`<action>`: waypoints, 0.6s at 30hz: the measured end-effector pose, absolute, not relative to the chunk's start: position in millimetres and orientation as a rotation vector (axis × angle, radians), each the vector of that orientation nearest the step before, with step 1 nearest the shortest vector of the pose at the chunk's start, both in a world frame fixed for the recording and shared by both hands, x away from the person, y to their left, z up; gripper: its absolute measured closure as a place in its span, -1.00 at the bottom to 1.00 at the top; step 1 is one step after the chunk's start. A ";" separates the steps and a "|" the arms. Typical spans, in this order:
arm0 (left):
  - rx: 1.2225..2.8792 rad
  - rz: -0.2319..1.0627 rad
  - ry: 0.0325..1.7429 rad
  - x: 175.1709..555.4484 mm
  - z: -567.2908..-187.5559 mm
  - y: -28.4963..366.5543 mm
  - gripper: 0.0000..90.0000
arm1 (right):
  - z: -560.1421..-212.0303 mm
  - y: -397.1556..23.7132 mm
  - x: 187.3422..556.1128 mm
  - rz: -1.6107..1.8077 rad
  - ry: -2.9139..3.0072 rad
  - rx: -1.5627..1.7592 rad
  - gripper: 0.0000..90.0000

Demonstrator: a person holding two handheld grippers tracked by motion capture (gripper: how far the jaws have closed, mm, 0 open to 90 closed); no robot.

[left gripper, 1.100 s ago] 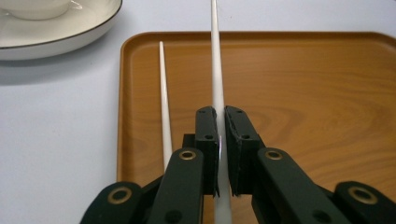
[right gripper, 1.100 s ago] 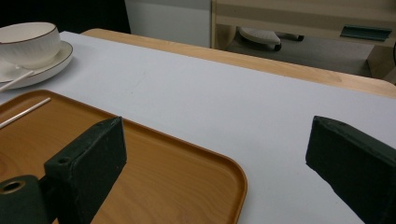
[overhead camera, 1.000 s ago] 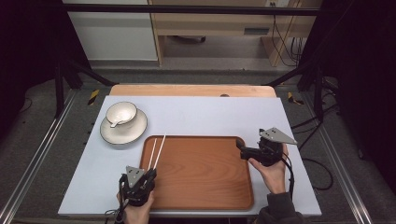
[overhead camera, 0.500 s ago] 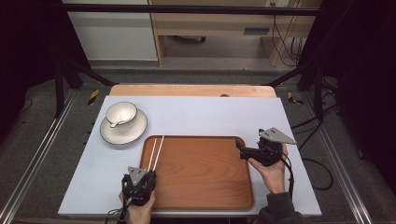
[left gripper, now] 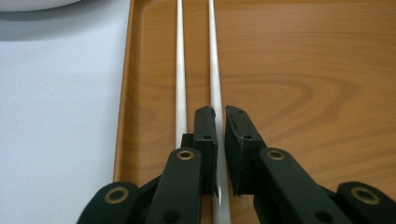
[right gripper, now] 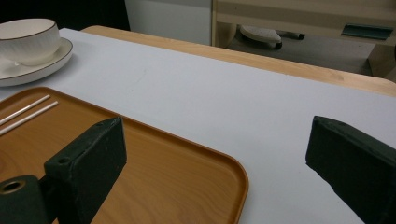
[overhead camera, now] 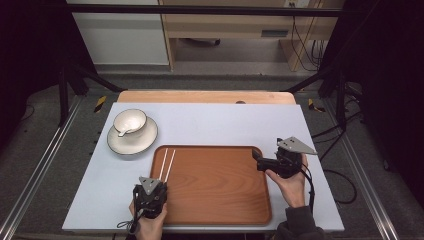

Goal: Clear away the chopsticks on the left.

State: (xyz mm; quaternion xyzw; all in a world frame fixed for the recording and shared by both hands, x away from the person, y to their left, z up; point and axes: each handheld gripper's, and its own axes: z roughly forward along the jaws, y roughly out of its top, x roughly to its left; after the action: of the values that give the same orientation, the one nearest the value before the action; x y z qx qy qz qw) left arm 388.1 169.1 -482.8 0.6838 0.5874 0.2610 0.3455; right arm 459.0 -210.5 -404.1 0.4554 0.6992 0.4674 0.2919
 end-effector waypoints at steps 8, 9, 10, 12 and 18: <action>1.748 0.685 1.485 385.0 -477.3 172.7 0.74 | -403.8 -211.0 458.9 1.251 1.861 1.213 -0.88; 1.738 0.681 1.471 383.9 -473.8 174.6 0.72 | -403.7 -211.0 458.9 1.251 1.860 1.215 -0.88; 1.731 0.676 1.445 383.2 -469.4 177.0 0.69 | -403.8 -211.2 459.0 1.249 1.859 1.214 -0.88; 1.721 0.674 1.414 383.4 -458.0 182.7 0.62 | -403.9 -211.2 459.0 1.248 1.859 1.215 -0.88; 1.735 0.683 1.242 395.1 -424.6 196.8 0.33 | -403.0 -211.5 458.4 1.257 1.855 1.218 -0.88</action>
State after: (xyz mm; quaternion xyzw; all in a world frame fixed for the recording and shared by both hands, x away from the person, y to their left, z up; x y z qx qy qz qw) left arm 395.1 196.8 -424.6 0.6971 0.4992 0.2744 0.4355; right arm 458.4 -211.5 -403.0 0.4569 0.6958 0.4715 0.2913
